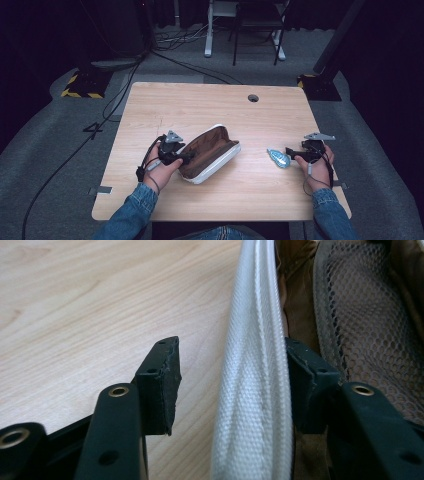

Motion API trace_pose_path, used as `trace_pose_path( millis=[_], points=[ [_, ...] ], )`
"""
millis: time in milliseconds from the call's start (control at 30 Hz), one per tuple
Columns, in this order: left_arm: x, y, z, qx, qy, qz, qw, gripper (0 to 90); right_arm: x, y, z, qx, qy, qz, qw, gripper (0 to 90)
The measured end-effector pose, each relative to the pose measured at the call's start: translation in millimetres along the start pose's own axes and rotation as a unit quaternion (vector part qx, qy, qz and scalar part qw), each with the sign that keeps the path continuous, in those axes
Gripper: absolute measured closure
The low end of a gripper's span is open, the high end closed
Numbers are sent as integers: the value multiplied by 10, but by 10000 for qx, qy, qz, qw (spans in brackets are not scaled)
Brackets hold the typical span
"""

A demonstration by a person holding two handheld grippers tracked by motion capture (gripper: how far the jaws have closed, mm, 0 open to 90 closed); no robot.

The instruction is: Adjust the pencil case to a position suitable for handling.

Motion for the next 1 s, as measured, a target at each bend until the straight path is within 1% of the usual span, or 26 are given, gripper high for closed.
trace_pose_path(
  millis=[33,67,100,167,200,233,333,367,500,633,700,733,767,1000],
  points=[
    [10,0,14,6,35,30,10000,503,0,0,0,-3,-1,-1,10000,195],
    [22,-8,27,51,94,28,9999,571,0,0,0,-4,-2,-2,10000,195],
    [24,-11,30,75,111,20,9999,662,0,0,0,-1,-1,-1,10000,195],
    [15,-19,20,130,114,-43,9998,761,0,1,0,-2,-1,-2,10000,196],
    [9,-18,17,115,92,-66,9999,799,0,1,0,-2,0,-4,10000,196],
    [1,-18,10,130,73,-61,9999,815,0,1,-1,-3,0,-3,10000,196],
    [-7,-31,2,131,69,-74,9999,837,0,1,0,-4,-2,-4,10000,196],
    [-7,-35,1,147,71,-117,9998,840,0,0,0,-2,0,-3,10000,196],
    [-13,-43,-5,221,49,-174,9996,846,0,0,0,-3,1,-5,10000,196],
    [-15,-79,-17,375,36,-213,9991,849,-2,1,2,0,-5,-2,10000,196],
    [-21,-124,-33,485,21,-242,9985,850,-2,0,2,-1,-5,-3,10000,196],
    [-21,-124,-33,485,21,-242,9985,851,-2,0,2,-1,-5,-3,10000,196],
    [-32,-170,-57,578,10,-194,9981,851,-3,1,2,-1,-7,-1,10000,196],
    [-46,-336,-137,761,25,-7,9971,851,-5,1,4,-7,-7,-6,10000,197]
  ],
)
Point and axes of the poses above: each handheld gripper's, and its own axes: z roughly forward along the jaws, x roughly out of its underside, y roughly to its left, the point moved 9 cm from there along z, roughly forward along the jaws, and after that the axes turned 3 degrees about y, right-handed, at the moved point
